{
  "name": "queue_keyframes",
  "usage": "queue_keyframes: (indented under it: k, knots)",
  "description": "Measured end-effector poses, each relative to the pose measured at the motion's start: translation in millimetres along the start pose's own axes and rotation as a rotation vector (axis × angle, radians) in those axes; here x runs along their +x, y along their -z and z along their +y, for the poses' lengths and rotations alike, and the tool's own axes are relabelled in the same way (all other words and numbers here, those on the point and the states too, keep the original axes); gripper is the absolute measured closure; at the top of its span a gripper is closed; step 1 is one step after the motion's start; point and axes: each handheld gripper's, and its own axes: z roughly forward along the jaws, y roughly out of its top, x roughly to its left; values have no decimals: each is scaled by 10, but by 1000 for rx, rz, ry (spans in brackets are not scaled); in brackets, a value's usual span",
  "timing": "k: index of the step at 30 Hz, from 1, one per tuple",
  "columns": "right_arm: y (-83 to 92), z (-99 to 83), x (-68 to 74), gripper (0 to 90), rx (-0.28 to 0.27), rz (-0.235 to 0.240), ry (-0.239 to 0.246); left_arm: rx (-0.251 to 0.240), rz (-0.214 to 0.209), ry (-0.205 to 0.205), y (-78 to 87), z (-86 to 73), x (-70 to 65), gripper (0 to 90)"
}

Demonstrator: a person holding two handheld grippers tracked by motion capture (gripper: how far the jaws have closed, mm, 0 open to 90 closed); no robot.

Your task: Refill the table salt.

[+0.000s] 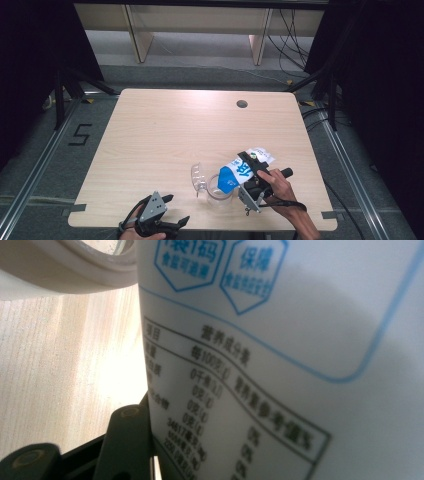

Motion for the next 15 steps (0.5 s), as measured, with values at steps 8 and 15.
queue_keyframes:
  k: [8, 15]
  knots:
    - [6, 17, 15, 484, 9, -7, 3, 2, 0, -18, 3, 3, 7, 153]
    - [2, 25, 14, 486, 9, -7, 23, 3, 1, -15, 1, 2, 6, 152]
